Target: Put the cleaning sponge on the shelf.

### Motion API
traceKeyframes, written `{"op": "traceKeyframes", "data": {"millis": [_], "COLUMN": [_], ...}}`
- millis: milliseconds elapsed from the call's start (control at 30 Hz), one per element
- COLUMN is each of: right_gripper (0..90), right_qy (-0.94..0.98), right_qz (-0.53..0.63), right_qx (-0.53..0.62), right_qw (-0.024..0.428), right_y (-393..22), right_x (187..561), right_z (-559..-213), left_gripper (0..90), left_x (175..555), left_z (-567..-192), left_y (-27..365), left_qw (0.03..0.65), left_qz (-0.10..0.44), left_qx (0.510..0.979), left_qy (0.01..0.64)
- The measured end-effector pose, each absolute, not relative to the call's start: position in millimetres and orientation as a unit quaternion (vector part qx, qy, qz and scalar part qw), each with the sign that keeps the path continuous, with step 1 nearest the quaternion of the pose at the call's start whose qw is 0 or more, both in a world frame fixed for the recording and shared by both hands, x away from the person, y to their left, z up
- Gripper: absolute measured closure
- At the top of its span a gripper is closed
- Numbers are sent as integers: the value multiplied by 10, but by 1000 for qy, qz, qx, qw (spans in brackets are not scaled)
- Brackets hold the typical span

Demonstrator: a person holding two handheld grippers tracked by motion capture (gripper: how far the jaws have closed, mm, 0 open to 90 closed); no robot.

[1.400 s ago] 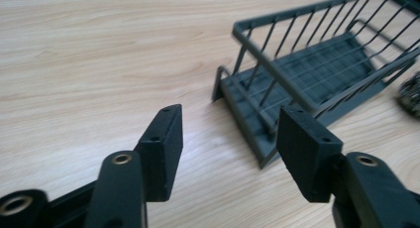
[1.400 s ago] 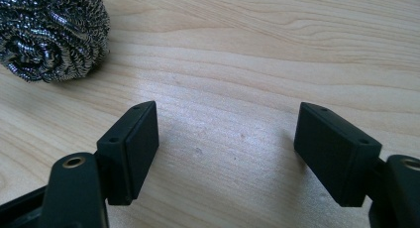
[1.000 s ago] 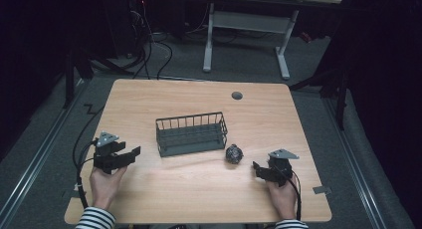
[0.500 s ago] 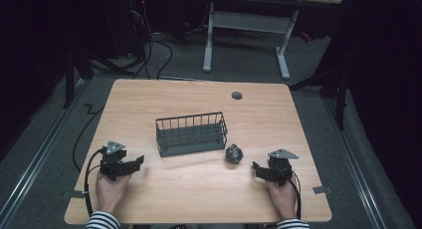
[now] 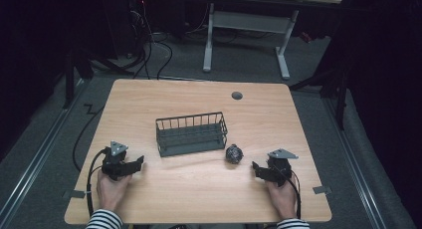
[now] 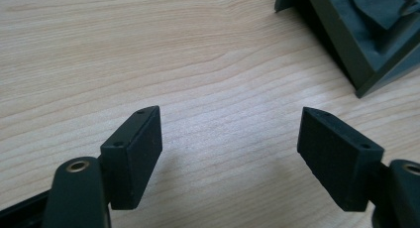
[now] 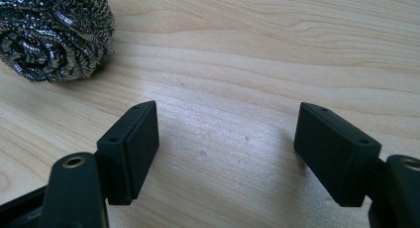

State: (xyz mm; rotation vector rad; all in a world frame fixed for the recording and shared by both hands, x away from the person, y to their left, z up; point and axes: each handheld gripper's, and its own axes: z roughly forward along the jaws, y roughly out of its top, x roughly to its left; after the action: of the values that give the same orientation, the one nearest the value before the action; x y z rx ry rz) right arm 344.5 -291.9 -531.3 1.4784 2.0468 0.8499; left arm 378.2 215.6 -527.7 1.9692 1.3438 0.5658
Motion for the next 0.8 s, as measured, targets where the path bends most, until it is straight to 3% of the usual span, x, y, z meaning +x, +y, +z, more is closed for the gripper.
{"op": "traceKeyframes", "data": {"millis": [800], "right_gripper": [263], "right_qy": [751], "right_qz": [311], "right_qx": [535], "right_qw": [231], "right_y": [-2906], "right_x": [3435], "right_z": [-5308], "left_gripper": [183], "left_x": [3807], "left_z": [-5375], "left_y": [2127], "left_qw": [335], "left_qz": [217], "left_qx": [762], "left_qy": [511]}}
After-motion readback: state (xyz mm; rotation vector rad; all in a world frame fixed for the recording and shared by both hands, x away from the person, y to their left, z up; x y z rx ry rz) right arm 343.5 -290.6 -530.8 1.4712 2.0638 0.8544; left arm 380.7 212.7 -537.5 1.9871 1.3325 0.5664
